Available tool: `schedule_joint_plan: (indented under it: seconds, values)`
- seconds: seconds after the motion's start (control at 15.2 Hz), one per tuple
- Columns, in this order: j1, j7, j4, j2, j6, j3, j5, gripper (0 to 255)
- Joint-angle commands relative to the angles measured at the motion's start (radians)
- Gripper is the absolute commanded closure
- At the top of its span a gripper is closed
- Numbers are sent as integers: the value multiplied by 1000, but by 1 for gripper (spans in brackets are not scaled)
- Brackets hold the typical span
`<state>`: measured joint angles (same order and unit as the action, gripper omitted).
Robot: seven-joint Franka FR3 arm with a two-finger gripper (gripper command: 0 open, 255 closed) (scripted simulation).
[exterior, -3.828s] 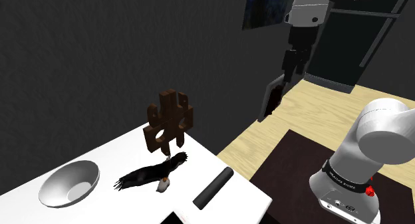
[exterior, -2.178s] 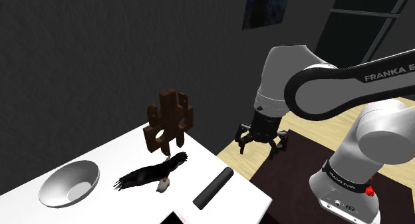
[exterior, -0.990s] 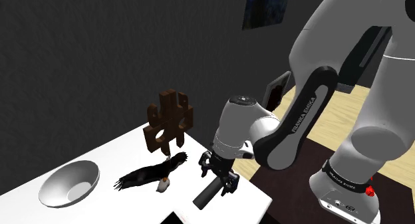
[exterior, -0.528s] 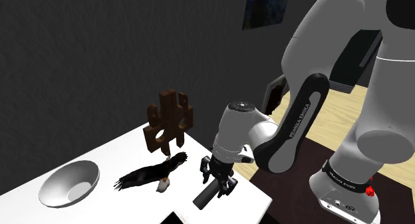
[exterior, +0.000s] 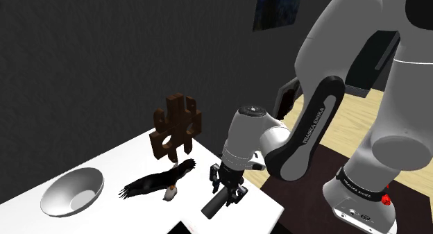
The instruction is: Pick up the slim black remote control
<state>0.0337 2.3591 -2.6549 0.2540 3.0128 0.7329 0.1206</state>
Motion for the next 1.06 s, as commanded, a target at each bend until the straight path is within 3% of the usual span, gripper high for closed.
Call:
schedule_joint_plan:
  seconds: [0.0, 0.33, 0.59, 0.66, 0.79, 0.86, 0.99]
  values:
    - [54, -24, -3, -20, -20, 60, -36, 255]
    - [248, -143, -10, -108, -96, 292, -212, 255]
    - [393, -320, 0, -221, -179, 482, -469, 255]
    - [408, -377, 6, -261, -208, 510, -551, 255]
    - [384, -465, 19, -339, -270, 501, -681, 255]
    - [360, -491, 24, -371, -299, 479, -721, 255]
    - [348, -491, 25, -373, -302, 467, -721, 255]
